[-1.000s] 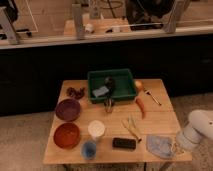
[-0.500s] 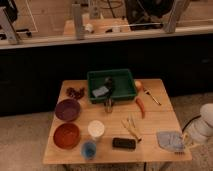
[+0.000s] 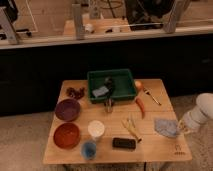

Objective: Wipe table surface with towel

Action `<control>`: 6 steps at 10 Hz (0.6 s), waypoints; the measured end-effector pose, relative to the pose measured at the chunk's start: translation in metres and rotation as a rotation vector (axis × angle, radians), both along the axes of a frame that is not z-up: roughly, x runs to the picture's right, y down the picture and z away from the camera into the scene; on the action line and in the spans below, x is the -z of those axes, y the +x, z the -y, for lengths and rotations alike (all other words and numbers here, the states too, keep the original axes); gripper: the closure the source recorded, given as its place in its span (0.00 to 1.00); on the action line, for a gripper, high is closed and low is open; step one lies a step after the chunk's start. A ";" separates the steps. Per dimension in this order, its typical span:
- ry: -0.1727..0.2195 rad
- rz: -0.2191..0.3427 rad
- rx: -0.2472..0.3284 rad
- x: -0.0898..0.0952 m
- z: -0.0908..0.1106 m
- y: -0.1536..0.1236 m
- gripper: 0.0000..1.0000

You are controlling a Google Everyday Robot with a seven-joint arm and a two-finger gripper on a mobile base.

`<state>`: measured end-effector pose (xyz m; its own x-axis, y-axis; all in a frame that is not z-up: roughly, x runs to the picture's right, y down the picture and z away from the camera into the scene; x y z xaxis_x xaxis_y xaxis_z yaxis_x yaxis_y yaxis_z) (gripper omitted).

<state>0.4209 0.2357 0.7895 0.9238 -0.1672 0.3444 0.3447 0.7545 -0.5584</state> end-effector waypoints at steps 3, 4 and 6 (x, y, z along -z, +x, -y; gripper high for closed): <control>0.004 0.070 0.026 -0.003 -0.001 -0.049 1.00; -0.002 0.102 0.037 -0.003 -0.006 -0.067 1.00; -0.018 0.173 0.076 0.013 -0.027 -0.087 1.00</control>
